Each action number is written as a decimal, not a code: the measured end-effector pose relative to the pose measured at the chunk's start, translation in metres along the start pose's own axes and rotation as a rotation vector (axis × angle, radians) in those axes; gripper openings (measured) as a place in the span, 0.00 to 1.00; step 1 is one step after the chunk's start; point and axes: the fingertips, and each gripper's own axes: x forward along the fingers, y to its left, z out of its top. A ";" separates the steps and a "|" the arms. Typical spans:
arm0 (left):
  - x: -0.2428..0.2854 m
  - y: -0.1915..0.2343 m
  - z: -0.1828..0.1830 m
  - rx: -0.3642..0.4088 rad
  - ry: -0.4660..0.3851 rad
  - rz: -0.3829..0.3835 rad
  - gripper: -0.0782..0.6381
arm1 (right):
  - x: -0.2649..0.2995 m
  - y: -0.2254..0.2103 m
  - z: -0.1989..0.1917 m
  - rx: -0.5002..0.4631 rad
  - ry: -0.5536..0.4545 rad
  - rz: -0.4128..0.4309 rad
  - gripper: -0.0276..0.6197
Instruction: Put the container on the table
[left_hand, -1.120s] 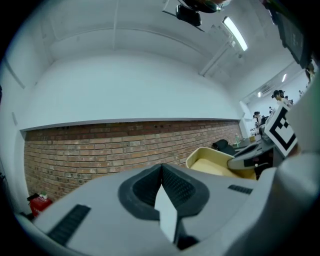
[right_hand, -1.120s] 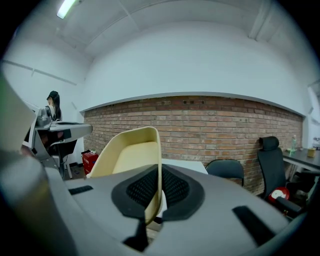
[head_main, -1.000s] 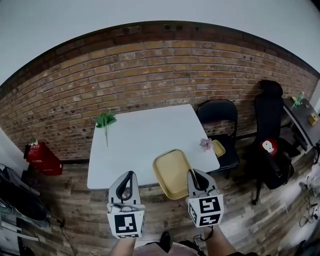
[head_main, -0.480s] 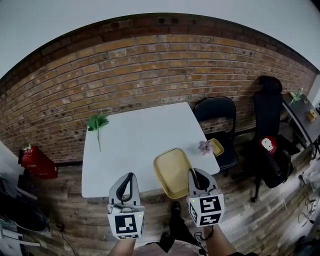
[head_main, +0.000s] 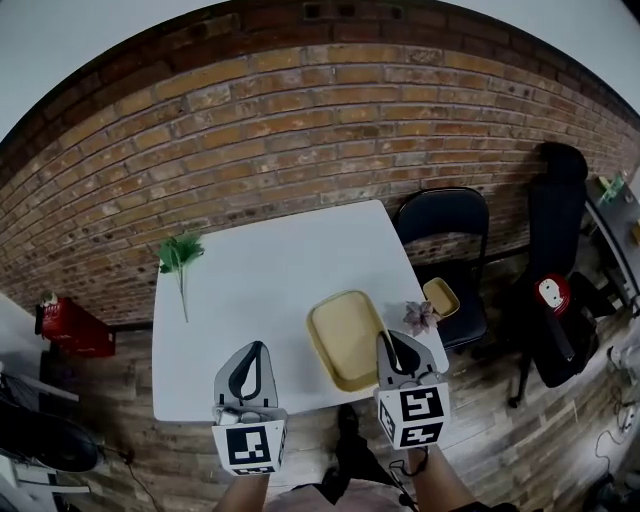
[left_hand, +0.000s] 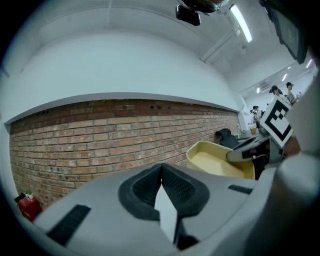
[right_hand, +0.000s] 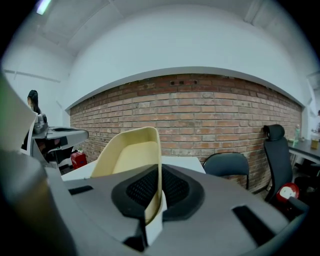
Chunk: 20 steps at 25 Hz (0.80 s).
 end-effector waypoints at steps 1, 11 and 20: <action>0.011 0.001 0.001 -0.001 0.003 0.008 0.12 | 0.011 -0.006 0.001 0.001 0.007 0.007 0.05; 0.106 0.020 0.019 0.021 0.008 0.098 0.12 | 0.110 -0.051 0.029 -0.004 0.024 0.083 0.05; 0.139 0.038 0.044 0.044 -0.026 0.150 0.12 | 0.148 -0.066 0.086 -0.042 -0.055 0.112 0.05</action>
